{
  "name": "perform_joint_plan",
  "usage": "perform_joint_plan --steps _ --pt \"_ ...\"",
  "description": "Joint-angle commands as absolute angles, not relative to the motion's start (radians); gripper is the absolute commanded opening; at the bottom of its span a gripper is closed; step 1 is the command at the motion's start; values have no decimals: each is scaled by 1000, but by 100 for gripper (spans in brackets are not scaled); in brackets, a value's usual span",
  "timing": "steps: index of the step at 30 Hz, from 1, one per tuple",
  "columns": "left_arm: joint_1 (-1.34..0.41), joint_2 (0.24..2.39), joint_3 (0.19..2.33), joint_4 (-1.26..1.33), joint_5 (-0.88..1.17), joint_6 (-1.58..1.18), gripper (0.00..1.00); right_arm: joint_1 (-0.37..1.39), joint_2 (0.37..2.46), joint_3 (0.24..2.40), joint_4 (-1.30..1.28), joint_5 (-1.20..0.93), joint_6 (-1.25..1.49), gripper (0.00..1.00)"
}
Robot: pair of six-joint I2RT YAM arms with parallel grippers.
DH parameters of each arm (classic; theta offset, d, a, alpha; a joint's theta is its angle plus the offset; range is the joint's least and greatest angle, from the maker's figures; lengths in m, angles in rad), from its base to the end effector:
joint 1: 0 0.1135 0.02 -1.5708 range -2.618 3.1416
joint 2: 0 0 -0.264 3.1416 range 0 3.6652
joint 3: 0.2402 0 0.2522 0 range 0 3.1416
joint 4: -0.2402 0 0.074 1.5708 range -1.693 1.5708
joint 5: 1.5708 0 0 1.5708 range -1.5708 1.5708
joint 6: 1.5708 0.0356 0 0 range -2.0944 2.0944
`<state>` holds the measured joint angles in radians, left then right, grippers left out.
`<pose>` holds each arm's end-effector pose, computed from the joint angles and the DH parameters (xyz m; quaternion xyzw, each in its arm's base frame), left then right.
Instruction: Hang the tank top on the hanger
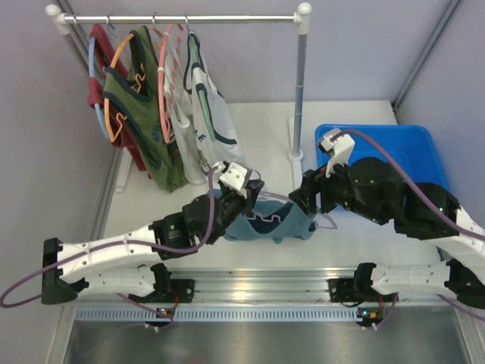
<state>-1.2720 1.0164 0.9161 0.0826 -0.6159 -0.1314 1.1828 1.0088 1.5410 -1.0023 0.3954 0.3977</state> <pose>0.0885 -0.2174 0.3713 0.1882 0.6869 -0.2660 0.6496 0.0714 0.1385 0.4645 -0.2248 0.8115 0.2466 0.4798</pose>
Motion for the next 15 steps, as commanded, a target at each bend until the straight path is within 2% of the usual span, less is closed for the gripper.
perform_joint_plan --steps 1,8,15 --pt "-1276 971 966 147 -575 -132 0 1157 960 1563 -989 338 289 65" --pt "-1276 930 989 112 -473 -118 0 1157 819 1456 -1003 207 219 68" --pt "-1276 928 1074 61 -387 -92 0 1157 814 1410 -991 135 178 69"
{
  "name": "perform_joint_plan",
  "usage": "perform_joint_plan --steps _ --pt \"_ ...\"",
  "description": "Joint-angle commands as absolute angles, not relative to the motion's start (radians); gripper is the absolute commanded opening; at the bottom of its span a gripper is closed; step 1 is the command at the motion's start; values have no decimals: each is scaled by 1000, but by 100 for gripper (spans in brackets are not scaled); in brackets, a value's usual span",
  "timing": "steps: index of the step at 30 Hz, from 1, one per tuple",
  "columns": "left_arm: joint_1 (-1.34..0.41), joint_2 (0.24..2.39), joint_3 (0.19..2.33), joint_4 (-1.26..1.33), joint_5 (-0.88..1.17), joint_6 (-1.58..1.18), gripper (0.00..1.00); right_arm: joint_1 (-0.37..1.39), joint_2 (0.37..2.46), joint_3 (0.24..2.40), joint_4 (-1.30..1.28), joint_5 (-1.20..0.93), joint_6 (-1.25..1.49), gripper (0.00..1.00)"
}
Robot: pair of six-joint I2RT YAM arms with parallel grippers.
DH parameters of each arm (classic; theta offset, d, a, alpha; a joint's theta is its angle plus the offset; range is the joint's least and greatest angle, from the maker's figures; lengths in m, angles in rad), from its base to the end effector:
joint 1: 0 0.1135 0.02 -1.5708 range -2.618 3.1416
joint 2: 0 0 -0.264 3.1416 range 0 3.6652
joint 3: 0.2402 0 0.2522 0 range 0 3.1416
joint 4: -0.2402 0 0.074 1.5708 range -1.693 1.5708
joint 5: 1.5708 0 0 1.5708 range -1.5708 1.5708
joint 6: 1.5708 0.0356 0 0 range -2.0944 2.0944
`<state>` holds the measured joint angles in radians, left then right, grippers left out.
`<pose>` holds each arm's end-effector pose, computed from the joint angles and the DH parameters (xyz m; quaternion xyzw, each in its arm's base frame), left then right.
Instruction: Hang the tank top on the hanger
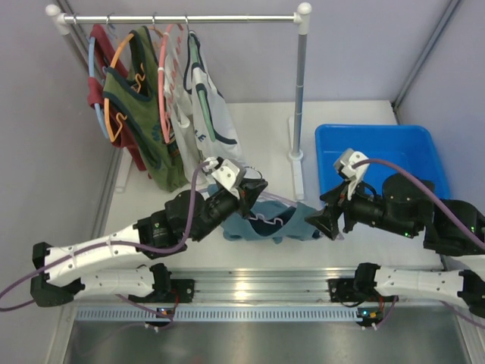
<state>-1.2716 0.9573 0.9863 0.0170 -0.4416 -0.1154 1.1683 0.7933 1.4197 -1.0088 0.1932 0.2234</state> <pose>0.0786 -0.2031 0.4013 0.2356 0.6509 -0.3347 0.6393 0.0451 0.0886 0.4532 -0.3272 0.7590 0.2959 0.4789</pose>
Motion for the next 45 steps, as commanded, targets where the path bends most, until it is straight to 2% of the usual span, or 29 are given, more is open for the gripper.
perform_joint_plan --steps 1,7,10,12,14,19,20,22,23,30,32,33,37,40,45 --pt "-1275 937 1089 51 -385 -80 0 1157 825 1414 -989 123 169 70" --pt "-1276 983 1187 15 -347 -38 0 1157 874 1460 -989 124 137 71" --pt "-1276 1002 1215 15 -333 -26 0 1157 885 1463 -979 126 133 65" --pt "-1275 1012 1232 15 -325 -20 0 1157 884 1462 -971 132 133 54" --pt "-1276 1029 1238 14 -322 -14 0 1157 876 1462 -960 144 137 50" --pt "-1276 1061 1250 15 -318 -9 0 1157 865 1459 -957 167 161 29" --pt "-1276 1063 1250 23 -319 -9 0 1157 865 1454 -956 173 164 20" --pt "-1275 1072 1256 31 -330 -9 0 1157 861 1445 -957 189 178 9" --pt "-1276 1077 1259 32 -334 -9 0 1157 858 1434 -954 192 181 0" --pt "-1276 1121 1296 43 -374 -9 1 1157 813 1399 -924 242 207 0" --pt "-1276 1137 1307 43 -408 -9 11 1157 802 1397 -917 276 216 0" --pt "-1276 1141 1310 43 -420 -11 21 1157 795 1397 -914 279 219 0" --pt "-1276 1173 1338 28 -454 -14 40 1157 781 1391 -900 285 224 0" --pt "-1276 1183 1350 17 -459 -18 47 1157 776 1396 -897 305 232 0" --pt "-1276 1169 1358 -1 -462 -9 50 1158 762 1410 -884 353 244 0"
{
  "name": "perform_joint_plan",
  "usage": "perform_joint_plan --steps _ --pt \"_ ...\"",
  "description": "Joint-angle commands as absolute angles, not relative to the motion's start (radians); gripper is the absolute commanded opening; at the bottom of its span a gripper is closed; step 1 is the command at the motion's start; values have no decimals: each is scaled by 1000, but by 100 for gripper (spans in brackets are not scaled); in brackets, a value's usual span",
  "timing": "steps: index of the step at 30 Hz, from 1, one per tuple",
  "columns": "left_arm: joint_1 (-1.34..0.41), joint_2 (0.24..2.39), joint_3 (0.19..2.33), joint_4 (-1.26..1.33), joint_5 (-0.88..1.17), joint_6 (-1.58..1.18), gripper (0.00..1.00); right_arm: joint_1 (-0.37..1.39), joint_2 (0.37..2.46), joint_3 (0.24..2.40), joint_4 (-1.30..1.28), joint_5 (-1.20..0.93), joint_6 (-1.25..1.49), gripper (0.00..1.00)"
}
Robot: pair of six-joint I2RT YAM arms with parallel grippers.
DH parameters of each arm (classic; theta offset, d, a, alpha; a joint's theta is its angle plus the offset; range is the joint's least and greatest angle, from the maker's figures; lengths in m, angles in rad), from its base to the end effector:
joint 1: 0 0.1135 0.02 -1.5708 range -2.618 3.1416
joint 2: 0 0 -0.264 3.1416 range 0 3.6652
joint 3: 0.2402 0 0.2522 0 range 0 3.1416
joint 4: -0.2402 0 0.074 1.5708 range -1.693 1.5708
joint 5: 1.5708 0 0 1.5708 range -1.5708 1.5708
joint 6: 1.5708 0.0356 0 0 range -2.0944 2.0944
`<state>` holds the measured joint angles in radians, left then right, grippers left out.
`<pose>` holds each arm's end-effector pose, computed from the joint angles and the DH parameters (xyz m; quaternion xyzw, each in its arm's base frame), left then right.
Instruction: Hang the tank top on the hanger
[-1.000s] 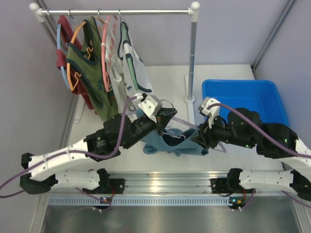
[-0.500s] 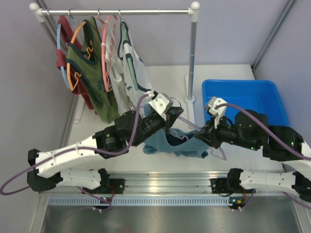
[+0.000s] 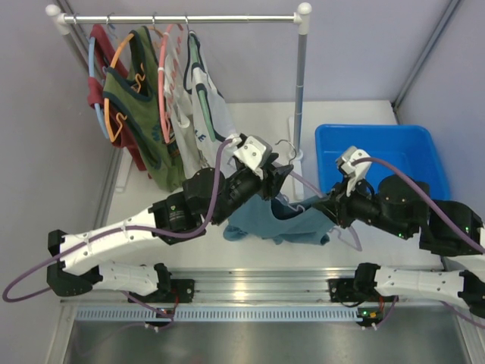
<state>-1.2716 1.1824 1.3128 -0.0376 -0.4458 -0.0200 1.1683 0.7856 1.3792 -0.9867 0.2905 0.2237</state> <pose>0.0915 -0.2447 0.4590 0.2523 0.6281 -0.3149 0.6653 0.0496 0.0905 0.4456 -0.3027 0.7693 0.2600 0.4989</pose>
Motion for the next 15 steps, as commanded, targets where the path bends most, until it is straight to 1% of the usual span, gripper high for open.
perform_joint_plan --steps 1,11,15 --pt "-1276 1167 1362 -33 -457 -9 50 1157 762 1411 -881 359 244 0" --pt "-1276 1063 1364 -143 -396 38 54 1157 808 1454 -859 420 268 0" --pt "-1276 1003 1362 -163 -420 41 54 1157 883 1566 -897 506 259 0"
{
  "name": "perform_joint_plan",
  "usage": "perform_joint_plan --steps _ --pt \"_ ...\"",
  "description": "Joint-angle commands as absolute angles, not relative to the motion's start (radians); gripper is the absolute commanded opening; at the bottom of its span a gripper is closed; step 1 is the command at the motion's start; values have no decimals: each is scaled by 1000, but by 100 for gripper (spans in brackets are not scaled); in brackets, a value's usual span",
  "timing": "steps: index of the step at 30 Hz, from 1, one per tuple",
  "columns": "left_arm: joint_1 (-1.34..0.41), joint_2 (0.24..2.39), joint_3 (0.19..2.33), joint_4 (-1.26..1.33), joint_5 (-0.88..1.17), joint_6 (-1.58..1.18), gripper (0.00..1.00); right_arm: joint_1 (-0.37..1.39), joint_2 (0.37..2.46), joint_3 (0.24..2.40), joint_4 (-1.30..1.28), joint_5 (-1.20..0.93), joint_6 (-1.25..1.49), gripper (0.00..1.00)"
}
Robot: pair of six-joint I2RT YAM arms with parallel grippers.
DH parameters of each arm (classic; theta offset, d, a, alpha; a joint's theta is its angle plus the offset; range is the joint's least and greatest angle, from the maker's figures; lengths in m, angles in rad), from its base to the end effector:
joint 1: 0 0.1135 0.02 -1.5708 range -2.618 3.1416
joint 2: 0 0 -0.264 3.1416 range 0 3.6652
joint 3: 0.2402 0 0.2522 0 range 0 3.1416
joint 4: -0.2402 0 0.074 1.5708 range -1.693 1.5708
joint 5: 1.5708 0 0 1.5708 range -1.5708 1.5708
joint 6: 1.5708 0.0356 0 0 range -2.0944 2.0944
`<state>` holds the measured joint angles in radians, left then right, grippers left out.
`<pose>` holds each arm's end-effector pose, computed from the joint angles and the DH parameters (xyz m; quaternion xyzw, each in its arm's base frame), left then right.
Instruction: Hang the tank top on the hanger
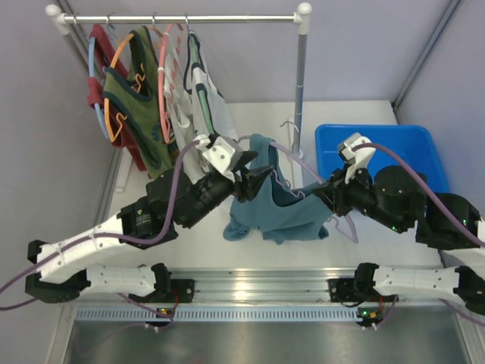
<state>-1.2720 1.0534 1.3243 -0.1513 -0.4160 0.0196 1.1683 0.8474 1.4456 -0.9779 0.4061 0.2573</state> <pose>0.0771 -0.2014 0.4790 0.2674 0.6115 -0.3180 0.6734 0.0572 0.0984 0.4594 -0.2551 0.7779 0.2330 0.5248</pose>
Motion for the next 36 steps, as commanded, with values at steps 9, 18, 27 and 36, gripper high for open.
perform_joint_plan --steps 9,18,27,36 --pt "-1276 937 1393 -216 -449 46 54 1138 1098 1934 -1043 663 186 0" --pt "-1275 917 1393 -241 -437 69 54 910 1285 2103 -1033 447 175 0" --pt "-1275 859 1322 -259 -502 51 56 816 1425 2285 -1028 402 166 0" --pt "-1275 766 1247 -290 -575 15 55 811 1548 2410 -957 437 135 0"
